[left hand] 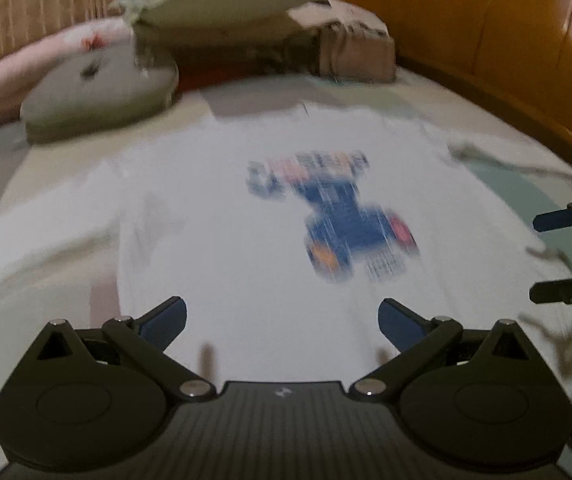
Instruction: Fold clothes
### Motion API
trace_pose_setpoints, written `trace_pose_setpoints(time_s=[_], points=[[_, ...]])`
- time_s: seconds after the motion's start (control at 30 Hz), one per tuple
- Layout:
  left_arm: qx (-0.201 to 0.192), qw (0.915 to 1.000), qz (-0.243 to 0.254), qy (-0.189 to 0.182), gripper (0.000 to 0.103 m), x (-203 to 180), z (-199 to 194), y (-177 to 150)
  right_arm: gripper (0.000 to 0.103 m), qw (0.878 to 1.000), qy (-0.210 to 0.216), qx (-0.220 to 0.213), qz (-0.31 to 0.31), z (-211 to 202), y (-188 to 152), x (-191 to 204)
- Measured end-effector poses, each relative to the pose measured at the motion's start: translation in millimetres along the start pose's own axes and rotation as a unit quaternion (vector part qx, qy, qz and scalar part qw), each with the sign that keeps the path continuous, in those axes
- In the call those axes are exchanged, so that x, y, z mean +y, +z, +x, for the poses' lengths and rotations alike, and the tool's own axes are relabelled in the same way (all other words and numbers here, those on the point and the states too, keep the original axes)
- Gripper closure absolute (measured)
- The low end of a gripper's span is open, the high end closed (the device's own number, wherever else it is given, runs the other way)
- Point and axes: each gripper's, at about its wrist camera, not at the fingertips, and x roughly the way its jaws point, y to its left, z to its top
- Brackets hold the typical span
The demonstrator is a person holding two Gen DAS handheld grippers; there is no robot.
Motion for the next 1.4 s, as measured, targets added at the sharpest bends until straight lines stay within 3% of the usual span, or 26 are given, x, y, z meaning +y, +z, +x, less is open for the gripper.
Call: trace_pose_setpoints(time_s=[0.2,0.3,0.4,0.43,0.53,0.67,0.77,0.9,1.0,1.17,1.33,1.4], points=[[0.004,0.9985,-0.052,-0.019,0.001,44,65,49,0.000,1.000,0.009,0.010,-0.015,62,54,-24],[0.030,0.9945,-0.090,-0.045,0.001,63,95,49,0.000,0.999,0.030,0.023,0.014,90,63,-34],[0.030,0.9944,-0.093,-0.040,0.005,75,98,37,0.000,0.998,0.040,0.041,0.031,105,55,-40],[0.030,0.9944,-0.094,-0.038,0.005,79,99,32,0.000,0.998,0.039,0.046,0.033,106,50,-43],[0.039,0.9977,-0.053,0.017,0.005,71,86,30,0.000,0.999,0.024,0.044,0.021,93,32,-54],[0.025,0.9985,-0.019,0.044,0.005,60,66,34,0.000,0.998,0.011,0.054,0.038,72,25,-71],[0.002,0.9999,-0.013,0.002,0.004,48,52,41,0.000,0.999,0.004,0.019,0.044,56,36,-86],[0.013,0.9998,0.008,-0.011,0.004,23,63,40,0.000,0.996,-0.018,-0.019,0.088,59,63,-124],[0.022,0.9995,0.018,-0.017,0.004,11,73,32,0.000,0.991,-0.018,-0.012,0.130,81,66,-152],[0.052,0.9983,0.010,-0.025,0.004,11,84,14,0.000,0.985,-0.014,0.043,0.164,104,43,-171],[0.043,0.9986,0.012,-0.028,0.004,14,80,10,0.000,0.986,-0.018,0.028,0.162,80,57,-177],[0.039,0.9989,0.012,-0.024,0.003,12,81,9,0.000,0.982,-0.057,0.020,0.180,81,73,-191]])
